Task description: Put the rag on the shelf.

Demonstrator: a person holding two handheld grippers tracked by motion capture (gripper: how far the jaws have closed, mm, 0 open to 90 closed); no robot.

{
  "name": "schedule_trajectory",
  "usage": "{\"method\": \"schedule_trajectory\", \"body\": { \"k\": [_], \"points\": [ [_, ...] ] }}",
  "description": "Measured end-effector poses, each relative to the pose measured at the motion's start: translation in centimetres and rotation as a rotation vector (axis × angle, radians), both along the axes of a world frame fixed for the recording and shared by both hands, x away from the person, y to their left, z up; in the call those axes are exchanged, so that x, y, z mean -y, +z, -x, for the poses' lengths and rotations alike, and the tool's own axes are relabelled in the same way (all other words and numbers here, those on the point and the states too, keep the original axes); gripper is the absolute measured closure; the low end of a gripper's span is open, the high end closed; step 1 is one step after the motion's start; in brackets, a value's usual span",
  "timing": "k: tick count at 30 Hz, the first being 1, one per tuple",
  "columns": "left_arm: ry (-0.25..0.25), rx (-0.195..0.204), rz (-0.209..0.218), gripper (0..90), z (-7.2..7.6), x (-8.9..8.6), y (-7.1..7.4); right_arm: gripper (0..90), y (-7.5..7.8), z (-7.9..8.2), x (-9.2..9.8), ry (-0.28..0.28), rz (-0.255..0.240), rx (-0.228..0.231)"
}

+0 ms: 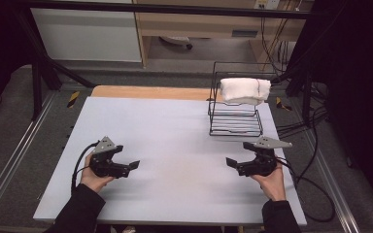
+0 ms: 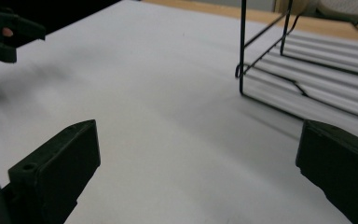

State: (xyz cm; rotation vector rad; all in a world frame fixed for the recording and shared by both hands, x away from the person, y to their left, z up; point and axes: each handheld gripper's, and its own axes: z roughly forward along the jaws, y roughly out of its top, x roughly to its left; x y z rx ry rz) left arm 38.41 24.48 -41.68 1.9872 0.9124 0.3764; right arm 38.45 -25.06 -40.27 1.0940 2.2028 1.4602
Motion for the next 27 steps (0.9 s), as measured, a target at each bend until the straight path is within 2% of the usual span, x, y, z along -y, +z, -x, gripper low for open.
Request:
{"method": "schedule_trajectory", "body": {
  "k": [6,11,13,18,22,27],
  "points": [
    [0.019,-0.009,-0.013,8.6,0.8,-1.8,-0.8,0.3,-2.4,0.8,0.7,0.018,0.014,-0.043],
    [0.029,0.001,-0.013,8.6,1.5,-2.8,-1.4,0.3,-3.4,1.4,1.3,0.019,0.01,-0.059],
    [0.034,-0.003,-0.014,8.6,1.7,-3.0,-1.7,0.3,-3.8,1.7,1.5,0.02,0.023,-0.067],
    [0.051,-0.009,-0.003,8.6,2.2,-3.5,-2.2,0.3,-4.2,2.0,1.8,0.021,0.043,-0.078],
    [0.052,-0.014,-0.022,8.6,2.4,-3.6,-2.5,0.3,-4.1,2.0,1.9,0.022,0.038,-0.085],
    [0.059,-0.015,-0.016,8.7,2.4,-3.6,-2.5,0.3,-4.0,2.1,1.9,0.019,0.028,-0.075]
  ]
}}
